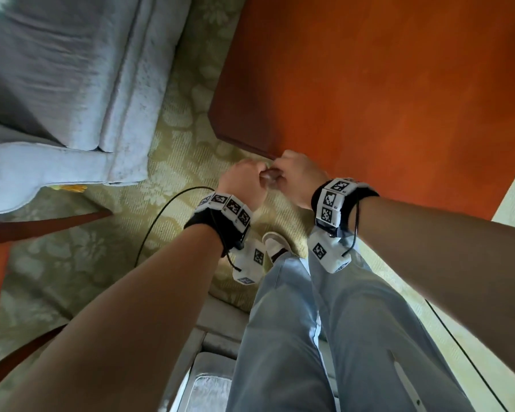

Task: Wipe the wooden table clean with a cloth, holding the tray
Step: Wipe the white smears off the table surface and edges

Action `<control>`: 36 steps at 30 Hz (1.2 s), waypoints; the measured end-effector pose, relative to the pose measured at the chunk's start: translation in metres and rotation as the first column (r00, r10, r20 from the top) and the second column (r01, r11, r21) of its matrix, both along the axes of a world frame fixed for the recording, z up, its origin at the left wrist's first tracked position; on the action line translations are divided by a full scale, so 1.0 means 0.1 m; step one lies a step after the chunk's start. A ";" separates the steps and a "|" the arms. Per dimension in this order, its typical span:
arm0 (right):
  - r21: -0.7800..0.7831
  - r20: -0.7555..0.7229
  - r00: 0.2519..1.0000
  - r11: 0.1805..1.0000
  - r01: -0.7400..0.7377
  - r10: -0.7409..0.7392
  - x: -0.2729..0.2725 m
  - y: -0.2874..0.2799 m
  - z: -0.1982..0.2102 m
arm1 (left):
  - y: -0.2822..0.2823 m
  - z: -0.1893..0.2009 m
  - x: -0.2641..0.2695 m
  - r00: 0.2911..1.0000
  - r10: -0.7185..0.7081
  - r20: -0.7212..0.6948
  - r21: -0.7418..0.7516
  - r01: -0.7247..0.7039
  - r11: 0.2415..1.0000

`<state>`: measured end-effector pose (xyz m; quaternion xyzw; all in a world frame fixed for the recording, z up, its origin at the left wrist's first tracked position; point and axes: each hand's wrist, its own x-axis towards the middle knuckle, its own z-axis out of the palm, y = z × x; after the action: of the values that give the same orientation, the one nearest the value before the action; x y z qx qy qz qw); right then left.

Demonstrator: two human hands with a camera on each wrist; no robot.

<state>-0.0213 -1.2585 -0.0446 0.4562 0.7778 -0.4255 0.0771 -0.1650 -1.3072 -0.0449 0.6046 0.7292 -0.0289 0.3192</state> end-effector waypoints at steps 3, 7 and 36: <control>-0.004 -0.071 0.996 0.999 0.047 -0.047 -0.08 0.14 0.43 | 0.11 0.41 -0.13 0.990 0.105 0.096 0.030 -0.108 0.994; 0.028 -0.126 0.990 0.997 0.066 -0.062 -0.21 0.39 1.19 | 0.35 1.20 -0.33 0.946 0.240 0.220 0.052 -0.257 0.965; 0.090 -0.520 0.849 0.982 0.164 -0.094 -2.09 2.58 4.67 | 2.32 4.93 -2.30 0.098 0.455 0.885 -0.268 -0.691 0.671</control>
<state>-0.2301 -1.0008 0.4225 0.3817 0.7638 -0.4839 -0.1918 -0.3946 -1.0755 0.4483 0.2085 0.5998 0.5123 0.5782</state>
